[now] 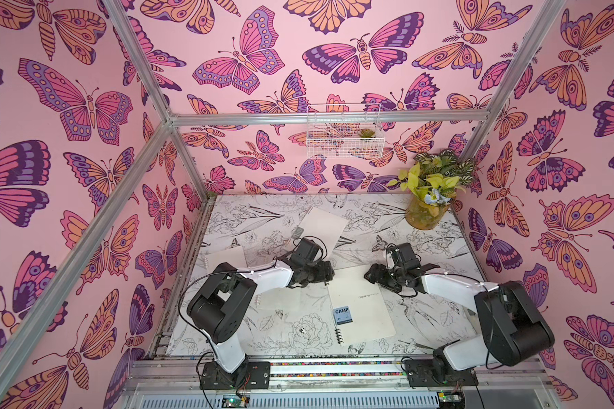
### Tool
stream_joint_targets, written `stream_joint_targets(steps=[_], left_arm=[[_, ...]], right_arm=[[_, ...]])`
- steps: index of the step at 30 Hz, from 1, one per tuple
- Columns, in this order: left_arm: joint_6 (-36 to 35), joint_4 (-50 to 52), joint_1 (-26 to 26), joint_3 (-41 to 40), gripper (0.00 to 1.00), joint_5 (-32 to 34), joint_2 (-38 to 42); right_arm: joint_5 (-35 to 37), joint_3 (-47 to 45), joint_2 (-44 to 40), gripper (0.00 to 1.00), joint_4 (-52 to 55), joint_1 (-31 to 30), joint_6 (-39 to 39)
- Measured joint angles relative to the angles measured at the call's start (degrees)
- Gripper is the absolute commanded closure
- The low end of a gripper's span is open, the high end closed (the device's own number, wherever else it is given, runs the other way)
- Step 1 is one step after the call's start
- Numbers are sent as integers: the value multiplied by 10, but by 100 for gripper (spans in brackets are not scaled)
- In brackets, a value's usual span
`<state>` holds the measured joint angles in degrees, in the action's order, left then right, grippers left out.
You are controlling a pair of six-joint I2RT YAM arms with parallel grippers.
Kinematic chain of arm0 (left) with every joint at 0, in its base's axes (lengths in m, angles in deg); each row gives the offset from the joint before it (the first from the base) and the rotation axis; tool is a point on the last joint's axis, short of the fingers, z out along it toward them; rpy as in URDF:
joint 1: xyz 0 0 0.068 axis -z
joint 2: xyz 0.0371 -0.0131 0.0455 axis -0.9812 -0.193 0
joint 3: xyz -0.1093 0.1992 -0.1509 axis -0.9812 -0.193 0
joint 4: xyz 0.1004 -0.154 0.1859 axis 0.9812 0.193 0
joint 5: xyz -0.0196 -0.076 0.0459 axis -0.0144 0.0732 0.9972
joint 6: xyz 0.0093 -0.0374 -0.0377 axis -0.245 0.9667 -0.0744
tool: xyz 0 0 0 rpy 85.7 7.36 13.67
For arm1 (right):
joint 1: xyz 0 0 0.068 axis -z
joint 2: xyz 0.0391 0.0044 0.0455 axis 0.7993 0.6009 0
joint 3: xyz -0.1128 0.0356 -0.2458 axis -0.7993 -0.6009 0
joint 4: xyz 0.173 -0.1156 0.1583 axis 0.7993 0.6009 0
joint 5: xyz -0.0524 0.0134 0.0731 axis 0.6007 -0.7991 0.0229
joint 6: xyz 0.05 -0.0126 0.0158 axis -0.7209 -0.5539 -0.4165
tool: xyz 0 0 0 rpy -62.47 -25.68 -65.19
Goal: Tear off pages from different notebooks
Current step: Adjust the notebook at the center of the board, then move the notebook to the center of the board.
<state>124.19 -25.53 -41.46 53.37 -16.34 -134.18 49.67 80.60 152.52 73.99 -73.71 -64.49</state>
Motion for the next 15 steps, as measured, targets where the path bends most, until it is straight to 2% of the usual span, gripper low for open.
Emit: stream_joint_targets(steps=[3, 7, 15], left_arm=[[20, 1, 23, -2, 31, -1, 2], [33, 3, 44, 10, 42, -2, -13], [22, 8, 28, 137, 50, 13, -116]], right_arm=[[-7, -9, -13, 25, 11, -5, 10], [-15, -11, -12, 27, 12, -19, 20], [-13, 18, 27, 36, -4, -6, 26]])
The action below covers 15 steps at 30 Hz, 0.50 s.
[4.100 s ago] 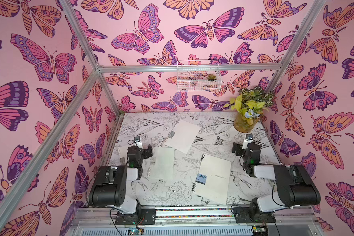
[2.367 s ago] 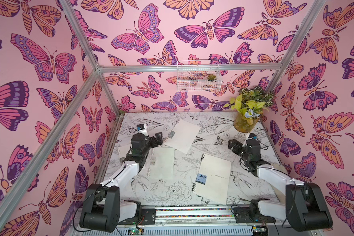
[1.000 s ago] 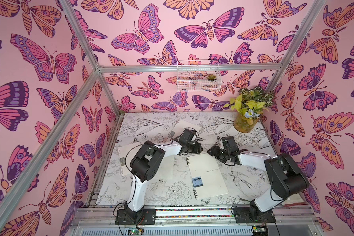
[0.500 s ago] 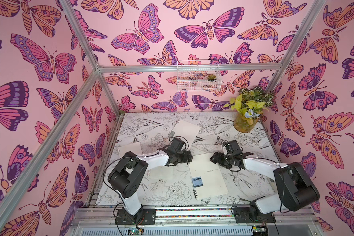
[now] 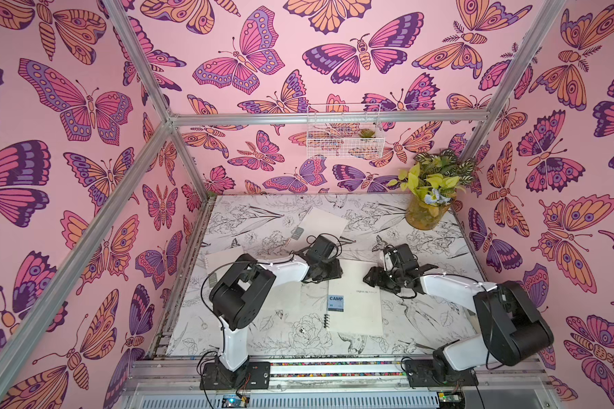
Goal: Tear off pages from different notebooks
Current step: Move the notebook to the center of the board.
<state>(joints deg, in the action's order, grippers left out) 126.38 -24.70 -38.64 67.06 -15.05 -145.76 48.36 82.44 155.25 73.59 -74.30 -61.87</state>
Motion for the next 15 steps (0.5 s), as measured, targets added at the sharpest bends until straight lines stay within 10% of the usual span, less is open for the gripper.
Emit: stream_joint_targets(steps=[15], left_arm=[[-40, 0, -45, 147, 41, -35, -108]], right_arm=[[-9, 88, 87, 46, 2, 51, 7]])
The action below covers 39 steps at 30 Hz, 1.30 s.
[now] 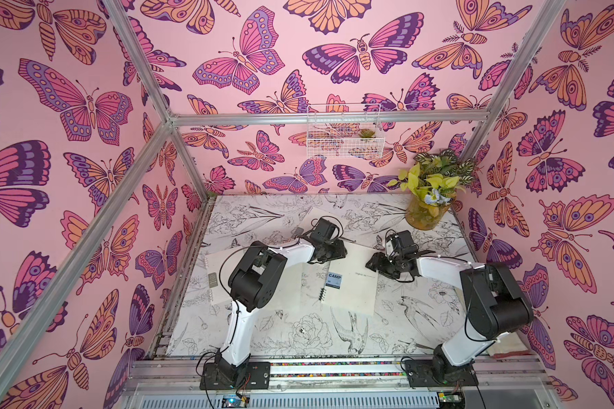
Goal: Tear off pages from different notebooks
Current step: Move the notebook to the center of the board, then open the notebook at the center of the board.
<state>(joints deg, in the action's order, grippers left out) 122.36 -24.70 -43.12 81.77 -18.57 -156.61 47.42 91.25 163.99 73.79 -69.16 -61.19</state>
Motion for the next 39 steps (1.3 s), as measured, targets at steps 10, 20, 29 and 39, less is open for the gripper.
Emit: stream_joint_targets(steps=[10, 20, 29, 39], left_arm=[[-3, -23, 0, -28, 40, -2, 13], [-3, -25, 0, -57, 33, -2, 37], [-2, -19, 2, -80, 32, -2, 57], [4, -17, 2, -106, 32, -5, 78]], right_arm=[[10, 2, -5, 62, 33, -1, 13], [9, 2, -67, 62, 51, -8, 16], [0, 2, -73, 69, 53, -9, 14], [-66, 2, -86, 72, 10, -9, -21]])
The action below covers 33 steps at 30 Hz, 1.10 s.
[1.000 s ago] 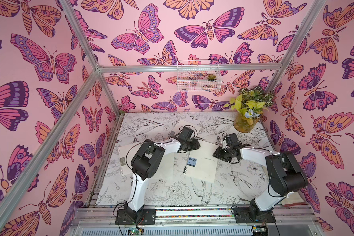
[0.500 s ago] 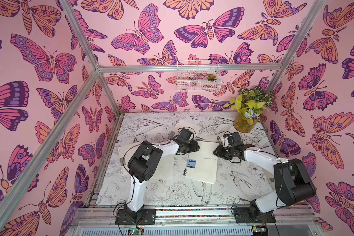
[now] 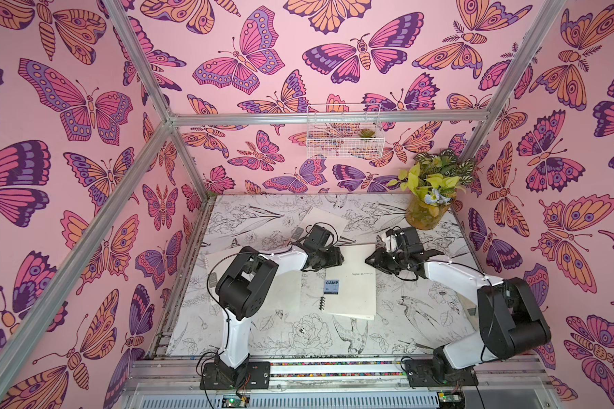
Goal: Tear off pages from different notebooks
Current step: Open the notebook at the center of the board.
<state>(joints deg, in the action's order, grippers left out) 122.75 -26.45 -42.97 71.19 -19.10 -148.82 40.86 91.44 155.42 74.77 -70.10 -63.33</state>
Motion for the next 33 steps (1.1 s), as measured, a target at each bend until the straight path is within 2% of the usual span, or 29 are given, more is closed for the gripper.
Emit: stream_joint_targets(steps=[3, 5, 6, 7, 8, 13, 20, 25, 29, 33], left_arm=[[2, -2, 0, -1, 30, -9, 2], [4, -4, 0, -3, 24, -13, 3], [5, -6, 0, -5, 20, -15, 5], [5, -8, 0, -9, 6, -17, 9], [7, -10, -2, -14, 0, -20, 15], [0, -14, -23, -47, 0, -29, 62], [-5, -50, -96, -97, 0, -41, 140], [-5, -102, -107, -135, 0, -39, 206], [-3, -149, -109, -155, 0, -35, 250], [2, -172, -124, -164, 0, -33, 273]], right_arm=[[-7, 0, -3, 92, -3, -3, -3], [-6, 1, -4, 98, -1, -5, 0], [-4, 3, -5, 99, 1, -7, 2], [-3, 3, -6, 99, 5, -7, 3], [-2, 6, -8, 100, 9, -7, 5], [5, 17, -12, 100, 26, -10, 7], [54, 73, -12, 100, 79, -46, 21], [134, 158, -1, 100, 150, -99, 45], [216, 247, 43, 100, 213, -151, 70], [267, 314, 96, 91, 261, -187, 86]])
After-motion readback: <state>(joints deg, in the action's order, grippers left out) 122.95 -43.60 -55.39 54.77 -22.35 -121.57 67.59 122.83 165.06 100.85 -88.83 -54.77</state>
